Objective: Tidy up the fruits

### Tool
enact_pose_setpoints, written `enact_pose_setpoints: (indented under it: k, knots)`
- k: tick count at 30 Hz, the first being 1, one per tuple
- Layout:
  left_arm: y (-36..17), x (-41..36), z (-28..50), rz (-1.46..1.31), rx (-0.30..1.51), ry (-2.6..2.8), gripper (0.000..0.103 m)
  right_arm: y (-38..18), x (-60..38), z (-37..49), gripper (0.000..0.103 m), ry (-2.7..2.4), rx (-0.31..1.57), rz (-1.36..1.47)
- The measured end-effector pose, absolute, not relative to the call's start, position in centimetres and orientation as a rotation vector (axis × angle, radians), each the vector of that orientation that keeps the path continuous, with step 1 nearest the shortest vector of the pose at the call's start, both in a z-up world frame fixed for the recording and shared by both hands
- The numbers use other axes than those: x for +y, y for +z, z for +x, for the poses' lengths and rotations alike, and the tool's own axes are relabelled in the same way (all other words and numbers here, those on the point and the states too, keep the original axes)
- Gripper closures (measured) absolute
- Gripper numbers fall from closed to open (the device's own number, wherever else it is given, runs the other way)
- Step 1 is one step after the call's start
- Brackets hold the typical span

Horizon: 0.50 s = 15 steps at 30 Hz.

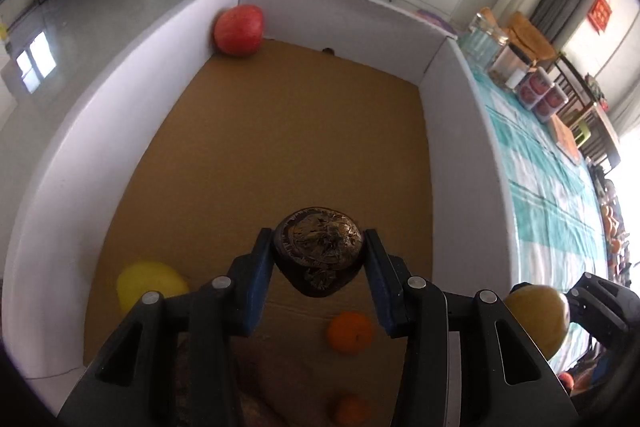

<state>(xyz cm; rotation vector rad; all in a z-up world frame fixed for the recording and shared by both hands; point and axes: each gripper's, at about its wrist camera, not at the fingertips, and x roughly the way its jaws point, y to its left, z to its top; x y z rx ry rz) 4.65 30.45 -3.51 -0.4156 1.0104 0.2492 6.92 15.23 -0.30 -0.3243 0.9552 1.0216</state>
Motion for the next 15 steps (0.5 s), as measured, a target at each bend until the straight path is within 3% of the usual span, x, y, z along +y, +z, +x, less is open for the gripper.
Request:
enact_pose_setpoints:
  k: [2, 6, 8, 11, 13, 15]
  knots:
    - [-3.7, 30.8, 4.6, -0.419, 1.015, 0.277, 0.056, -0.7, 16.1, 6.8, 0.052, 1.042, 0.998, -0.356]
    - [-3.3, 30.5, 4.2, -0.375, 1.003, 0.328, 0.031, 0.0, 16.5, 6.0, 0.048, 1.058, 1.013, -0.405]
    - [-2.7, 30.1, 3.7, -0.354, 0.973, 0.345, 0.027, 1.0, 15.7, 6.2, 0.029, 1.042, 1.005, -0.377]
    - [-0.8, 29.1, 2.4, -0.294, 0.888, 0.365, 0.019, 3.2, 13.8, 7.2, 0.024, 1.000, 0.971, -0.292]
    - [0.9, 27.9, 1.2, -0.212, 0.806, 0.415, 0.006, 4.5, 12.6, 7.6, 0.016, 0.952, 0.937, -0.271]
    - [2.7, 26.6, -0.4, -0.147, 0.704, 0.462, 0.004, 5.2, 11.6, 7.3, 0.010, 0.914, 0.916, -0.259]
